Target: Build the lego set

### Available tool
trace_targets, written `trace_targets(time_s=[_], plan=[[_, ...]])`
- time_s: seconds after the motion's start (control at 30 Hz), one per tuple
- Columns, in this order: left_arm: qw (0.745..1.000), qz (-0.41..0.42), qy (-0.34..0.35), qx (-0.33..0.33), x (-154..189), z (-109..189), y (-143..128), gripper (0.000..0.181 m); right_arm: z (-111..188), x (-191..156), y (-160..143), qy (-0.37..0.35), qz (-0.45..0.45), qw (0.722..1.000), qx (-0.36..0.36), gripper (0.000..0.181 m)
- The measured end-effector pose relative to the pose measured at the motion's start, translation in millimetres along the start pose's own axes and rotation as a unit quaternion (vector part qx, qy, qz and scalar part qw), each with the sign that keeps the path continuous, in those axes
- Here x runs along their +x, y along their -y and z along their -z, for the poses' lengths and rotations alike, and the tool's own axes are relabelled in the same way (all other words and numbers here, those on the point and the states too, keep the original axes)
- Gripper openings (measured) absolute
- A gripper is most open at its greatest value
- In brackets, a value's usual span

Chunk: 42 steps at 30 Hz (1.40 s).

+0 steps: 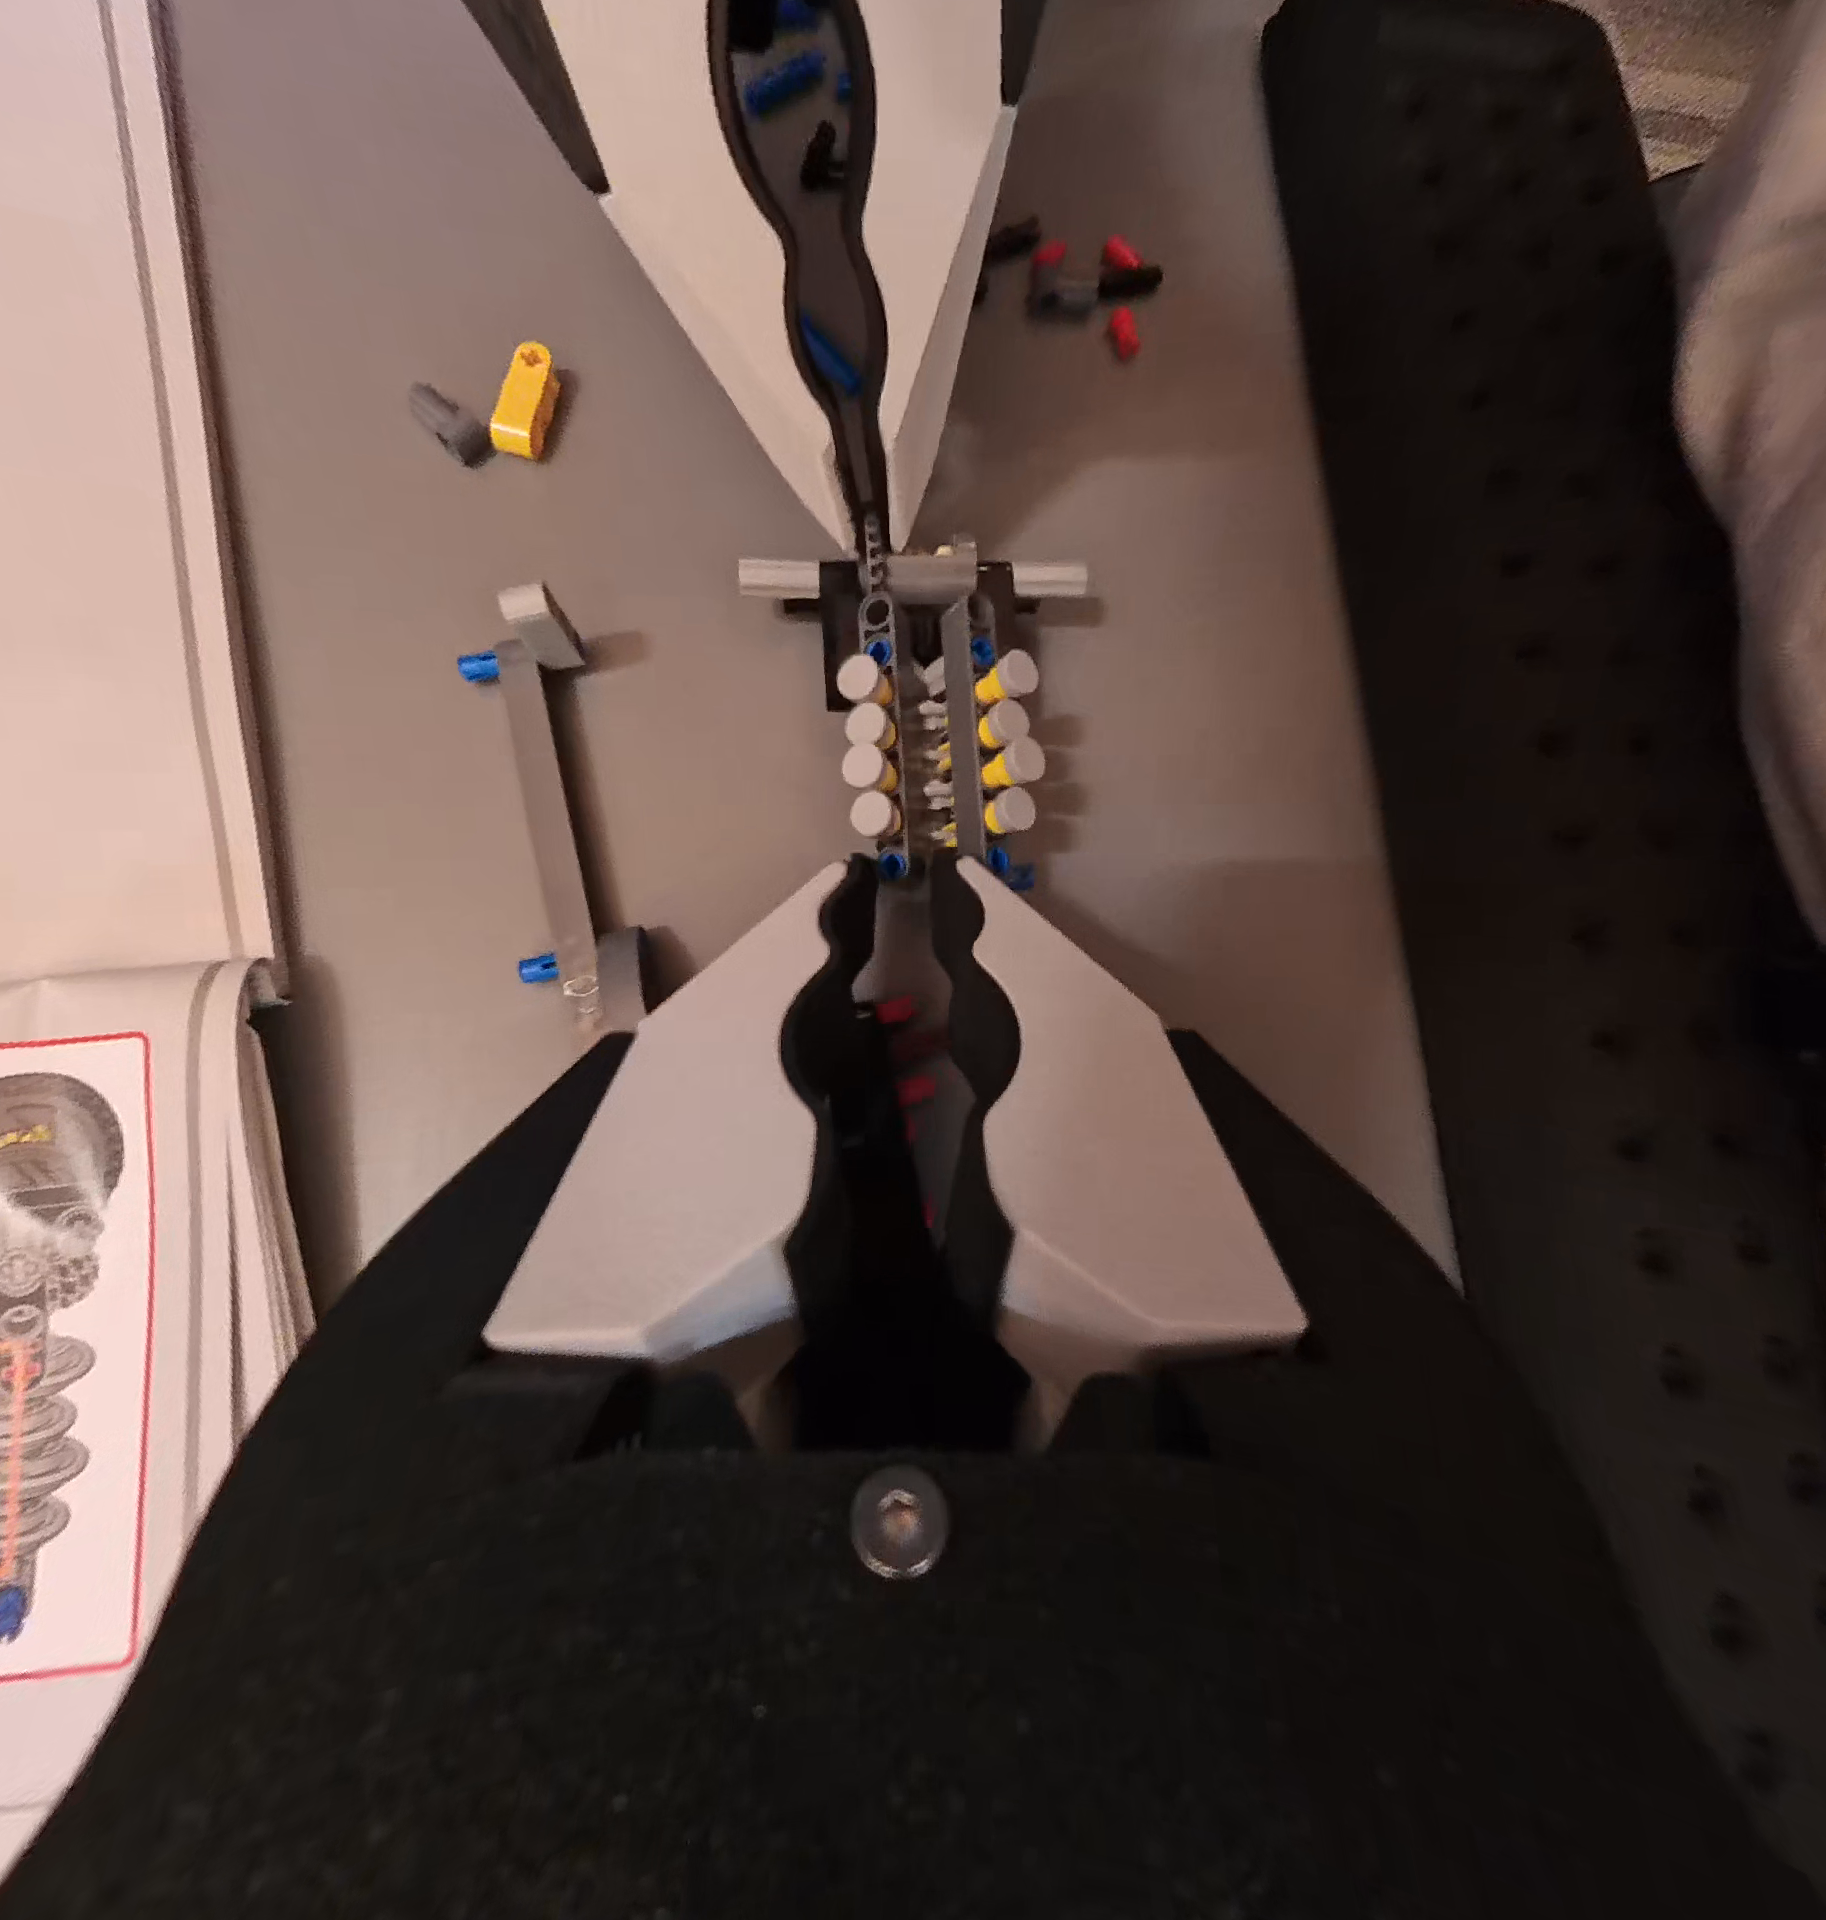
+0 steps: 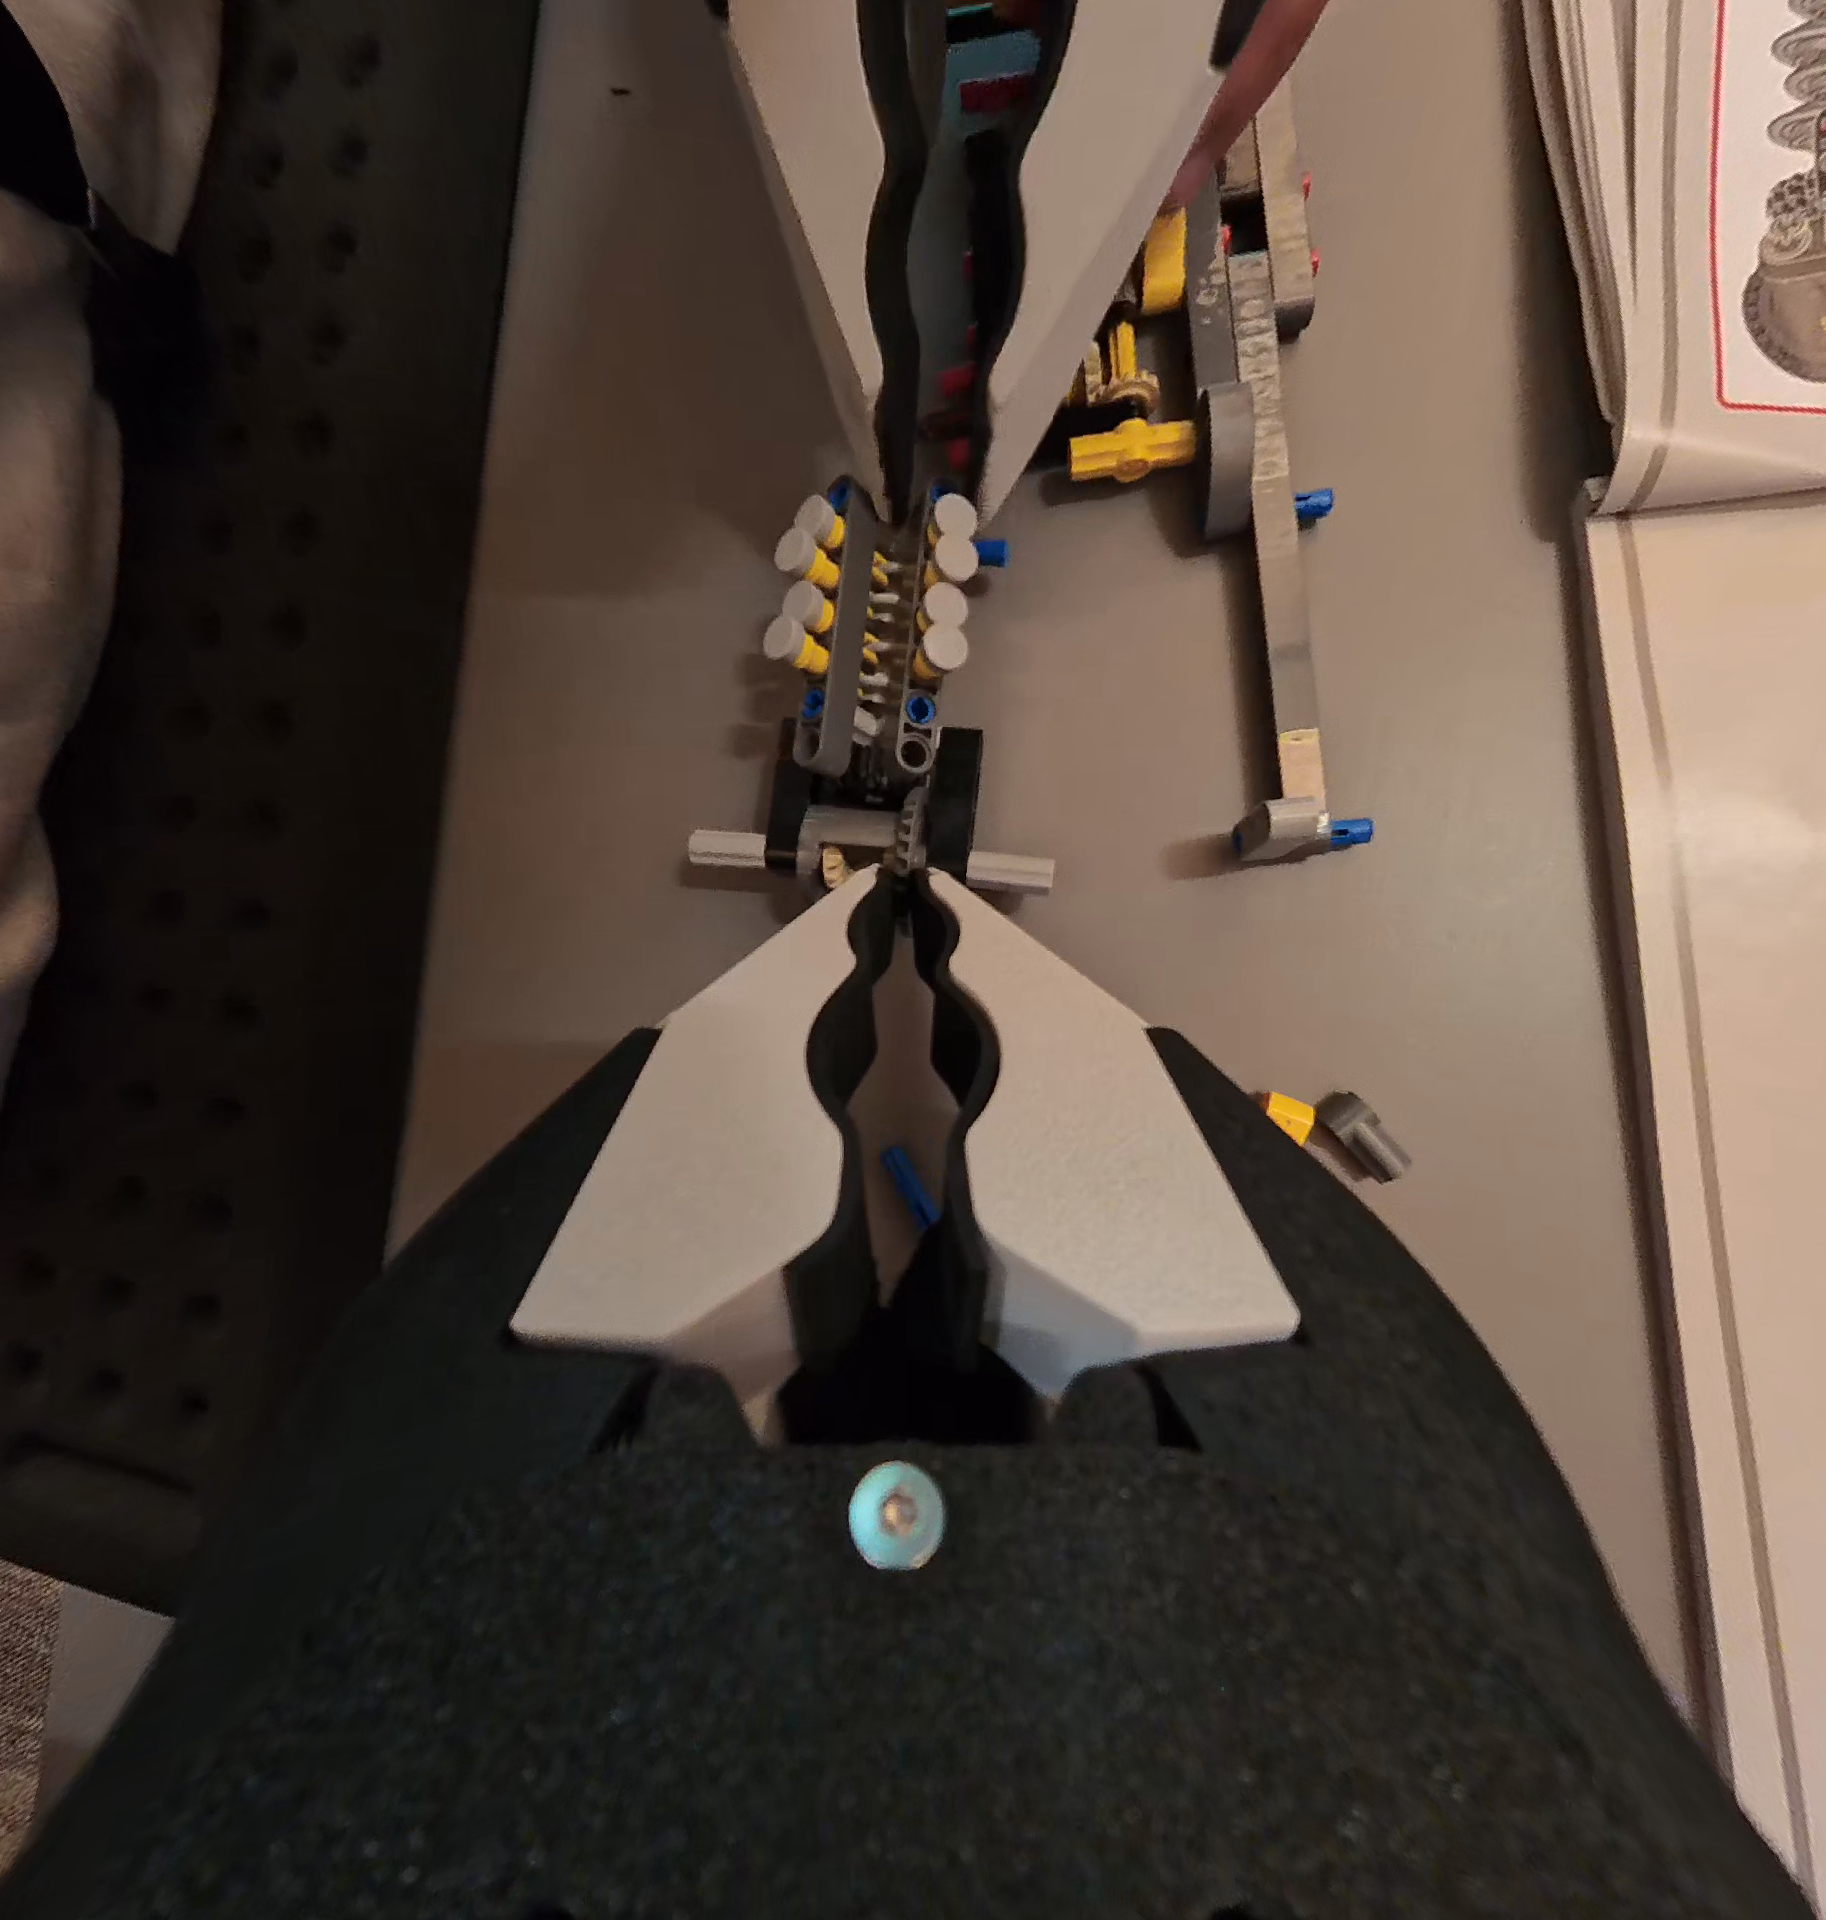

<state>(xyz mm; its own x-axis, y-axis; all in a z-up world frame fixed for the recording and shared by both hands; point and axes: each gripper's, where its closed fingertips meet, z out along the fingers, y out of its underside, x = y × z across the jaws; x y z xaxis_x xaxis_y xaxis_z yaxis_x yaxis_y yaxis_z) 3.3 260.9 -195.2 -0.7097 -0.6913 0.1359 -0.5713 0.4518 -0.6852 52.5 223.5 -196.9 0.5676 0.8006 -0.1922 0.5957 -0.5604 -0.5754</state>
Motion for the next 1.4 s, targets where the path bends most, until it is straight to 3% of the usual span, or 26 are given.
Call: trace_targets(time_s=[0.13,0.23,0.33,0.43,0.57,0.7,0.8,0.97,1.07,1.27,1.4], plan=[[1.0,-0.005,-0.004,0.024,4.1,3.9,4.7,0.007,-0.3,1.5,0.8,0.003,-0.017,1.0,0.005,0.003],[0.999,-0.006,0.006,0.047,3.7,15.6,8.8,0.006,6.4,1.8,11.9,0.007,-0.03,0.998,0.051,0.005],[0.998,0.001,0.014,0.058,-1.2,25.4,4.3,0.006,26.8,13.2,30.4,-0.022,-0.024,0.991,0.131,0.018],[0.998,0.02,0.009,0.062,-3.8,28.6,0.9,0.006,38.4,33.7,30.5,-0.058,-0.019,0.983,0.171,0.036],[0.995,0.071,0.016,0.066,-16.4,31.2,-2.3,0.006,34.1,50.5,20.1,-0.08,0.013,0.984,0.158,0.059],[0.993,0.105,0.005,0.059,-22.3,28.6,-6.8,0.006,18.4,56.0,18.1,-0.071,0.013,0.993,0.09,0.078],[0.991,0.123,-0.008,0.055,-23.0,25.9,-5.9,0.006,15.3,51.6,23.8,-0.065,0.008,0.996,0.054,0.073],[0.985,0.164,-0.023,0.053,-29.6,24.0,-7.5,0.006,2.8,62.1,18.7,-0.073,0.02,0.996,0.042,0.095],[0.984,0.172,-0.023,0.051,-33.2,24.7,-8.4,0.006,-3.0,61.9,18.6,-0.06,0.042,0.997,0.018,0.093],[0.986,0.161,-0.021,0.049,-33.0,22.4,-3.5,0.006,-0.5,60.2,17.3,0.003,0.04,0.999,-0.031,0.058],[0.984,0.171,-0.022,0.049,-35.4,21.3,-4.3,0.006,-0.3,64.6,20.7,0.028,0.032,0.998,-0.042,0.06]])
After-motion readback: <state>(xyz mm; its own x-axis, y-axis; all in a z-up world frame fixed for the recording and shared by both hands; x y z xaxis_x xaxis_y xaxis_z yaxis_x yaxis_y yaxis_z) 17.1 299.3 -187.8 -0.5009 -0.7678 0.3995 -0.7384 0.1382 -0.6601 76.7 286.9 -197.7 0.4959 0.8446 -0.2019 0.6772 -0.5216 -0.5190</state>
